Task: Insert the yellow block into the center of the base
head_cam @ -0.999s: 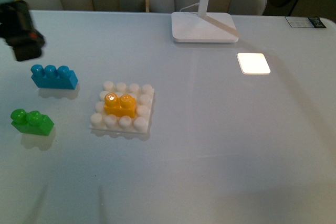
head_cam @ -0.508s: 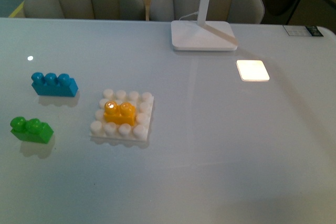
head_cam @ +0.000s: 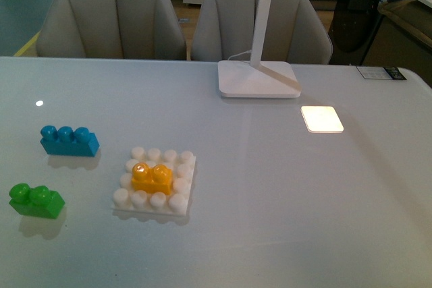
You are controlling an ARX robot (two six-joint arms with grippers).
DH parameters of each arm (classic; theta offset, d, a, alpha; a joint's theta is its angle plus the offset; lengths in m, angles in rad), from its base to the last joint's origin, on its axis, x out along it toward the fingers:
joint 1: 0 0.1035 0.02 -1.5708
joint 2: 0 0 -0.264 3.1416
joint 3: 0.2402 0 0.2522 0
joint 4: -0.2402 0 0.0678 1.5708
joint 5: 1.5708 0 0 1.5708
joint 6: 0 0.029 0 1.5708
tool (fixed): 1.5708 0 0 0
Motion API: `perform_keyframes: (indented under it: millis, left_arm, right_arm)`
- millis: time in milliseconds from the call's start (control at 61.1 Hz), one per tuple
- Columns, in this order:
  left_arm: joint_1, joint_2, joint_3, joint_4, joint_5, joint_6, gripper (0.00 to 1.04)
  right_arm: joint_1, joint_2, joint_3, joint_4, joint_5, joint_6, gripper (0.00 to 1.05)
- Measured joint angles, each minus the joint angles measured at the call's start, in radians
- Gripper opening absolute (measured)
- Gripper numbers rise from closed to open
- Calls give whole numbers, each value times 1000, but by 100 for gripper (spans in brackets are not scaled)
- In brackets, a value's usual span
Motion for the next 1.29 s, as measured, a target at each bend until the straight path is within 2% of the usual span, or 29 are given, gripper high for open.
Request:
perform_keyframes:
  millis: [442,1064,1146,1294]
  left_arm:
    - [0,-321,-8,-291,0,0,3]
    - [0,-577,-8,-543,0,0,3]
    - [0,-708,-8,-705,0,0,3]
    - [0,-749,-8,-721,0,0,3]
  right_arm:
    - [0,0,0,0,0,0,96]
    - [0,0,0,0,0,0,96]
    - [0,0,0,0,0,0,96]
    - [0,0,0,0,0,0,96]
